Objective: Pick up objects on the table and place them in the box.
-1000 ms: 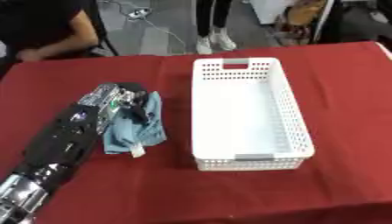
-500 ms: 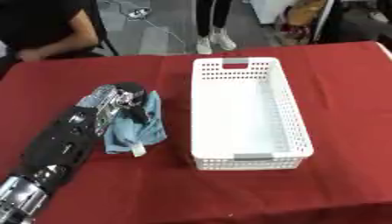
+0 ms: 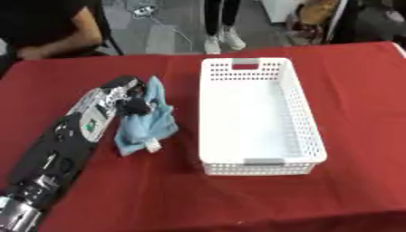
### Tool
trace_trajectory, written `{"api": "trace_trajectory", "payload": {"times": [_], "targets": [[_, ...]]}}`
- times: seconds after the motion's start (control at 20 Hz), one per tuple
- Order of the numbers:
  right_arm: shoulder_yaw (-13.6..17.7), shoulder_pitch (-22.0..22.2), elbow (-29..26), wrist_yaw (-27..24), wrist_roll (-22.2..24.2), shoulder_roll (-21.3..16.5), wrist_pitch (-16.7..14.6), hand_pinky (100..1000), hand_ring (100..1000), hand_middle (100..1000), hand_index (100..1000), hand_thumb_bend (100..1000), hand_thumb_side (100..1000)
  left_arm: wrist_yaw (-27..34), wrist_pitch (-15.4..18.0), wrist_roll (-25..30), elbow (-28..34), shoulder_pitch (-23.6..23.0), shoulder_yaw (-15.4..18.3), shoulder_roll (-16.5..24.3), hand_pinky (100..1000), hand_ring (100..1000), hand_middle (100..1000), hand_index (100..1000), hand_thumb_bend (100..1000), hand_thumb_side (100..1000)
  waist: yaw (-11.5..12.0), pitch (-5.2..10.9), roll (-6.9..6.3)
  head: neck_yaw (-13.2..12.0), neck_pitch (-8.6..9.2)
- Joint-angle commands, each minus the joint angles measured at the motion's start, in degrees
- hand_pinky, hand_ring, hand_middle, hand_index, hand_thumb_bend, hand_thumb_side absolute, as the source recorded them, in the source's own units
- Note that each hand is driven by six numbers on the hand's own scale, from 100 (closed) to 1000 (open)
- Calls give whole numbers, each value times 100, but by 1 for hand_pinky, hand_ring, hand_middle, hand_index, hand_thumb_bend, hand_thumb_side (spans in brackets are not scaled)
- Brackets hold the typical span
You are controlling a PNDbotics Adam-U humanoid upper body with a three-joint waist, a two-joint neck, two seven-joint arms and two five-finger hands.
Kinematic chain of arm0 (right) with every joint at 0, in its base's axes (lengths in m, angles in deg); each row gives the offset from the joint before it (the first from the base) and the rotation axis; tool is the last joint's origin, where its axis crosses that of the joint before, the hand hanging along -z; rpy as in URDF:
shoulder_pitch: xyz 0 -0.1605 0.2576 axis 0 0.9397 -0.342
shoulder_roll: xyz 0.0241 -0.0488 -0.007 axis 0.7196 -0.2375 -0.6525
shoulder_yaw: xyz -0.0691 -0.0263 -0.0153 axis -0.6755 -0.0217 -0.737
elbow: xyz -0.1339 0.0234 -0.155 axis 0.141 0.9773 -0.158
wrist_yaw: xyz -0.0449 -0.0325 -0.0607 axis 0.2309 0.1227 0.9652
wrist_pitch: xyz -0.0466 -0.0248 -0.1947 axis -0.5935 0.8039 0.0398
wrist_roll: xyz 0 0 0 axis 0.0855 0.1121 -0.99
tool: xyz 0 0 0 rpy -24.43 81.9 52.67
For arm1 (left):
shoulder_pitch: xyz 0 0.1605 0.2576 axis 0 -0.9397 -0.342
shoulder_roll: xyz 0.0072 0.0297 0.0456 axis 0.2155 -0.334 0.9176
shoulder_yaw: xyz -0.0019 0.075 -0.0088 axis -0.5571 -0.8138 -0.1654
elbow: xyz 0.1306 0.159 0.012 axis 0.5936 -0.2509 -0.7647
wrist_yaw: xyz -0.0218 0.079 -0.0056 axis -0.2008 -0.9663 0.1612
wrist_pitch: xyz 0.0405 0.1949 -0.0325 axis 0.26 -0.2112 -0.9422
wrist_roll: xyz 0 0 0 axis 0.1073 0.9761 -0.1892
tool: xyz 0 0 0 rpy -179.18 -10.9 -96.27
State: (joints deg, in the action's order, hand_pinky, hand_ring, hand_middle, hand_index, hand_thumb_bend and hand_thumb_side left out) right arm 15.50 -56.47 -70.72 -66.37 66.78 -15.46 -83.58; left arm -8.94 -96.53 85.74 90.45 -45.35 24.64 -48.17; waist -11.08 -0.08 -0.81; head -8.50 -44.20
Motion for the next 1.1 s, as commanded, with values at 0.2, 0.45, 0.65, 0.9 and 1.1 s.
{"api": "trace_trajectory", "payload": {"times": [0.2,0.45,0.65,0.9,1.1], "targets": [[44,-66,-78,11,-23,-60,-6,816,945,888,1000,100,917,1040,-14,-826,233,27,269,257,100,100,100,100,100,343,15,48,12,69,8],[46,-53,-74,20,-19,-55,-9,816,945,888,1000,100,917,1309,42,-1110,246,4,366,251,100,100,100,100,100,355,27,48,19,65,8],[48,-48,-72,25,-17,-50,-11,816,945,888,1000,100,918,1472,121,-1309,275,54,453,197,100,100,100,100,100,376,29,47,23,67,8],[48,-43,-70,29,-19,-48,-13,816,945,888,1000,100,918,1765,302,-1563,456,216,549,60,100,100,100,100,100,414,31,54,28,64,8],[41,-39,-67,26,-15,-48,-13,816,945,887,1000,100,918,1972,460,-1708,636,449,565,-77,100,100,100,100,100,451,27,67,32,54,8]]}}
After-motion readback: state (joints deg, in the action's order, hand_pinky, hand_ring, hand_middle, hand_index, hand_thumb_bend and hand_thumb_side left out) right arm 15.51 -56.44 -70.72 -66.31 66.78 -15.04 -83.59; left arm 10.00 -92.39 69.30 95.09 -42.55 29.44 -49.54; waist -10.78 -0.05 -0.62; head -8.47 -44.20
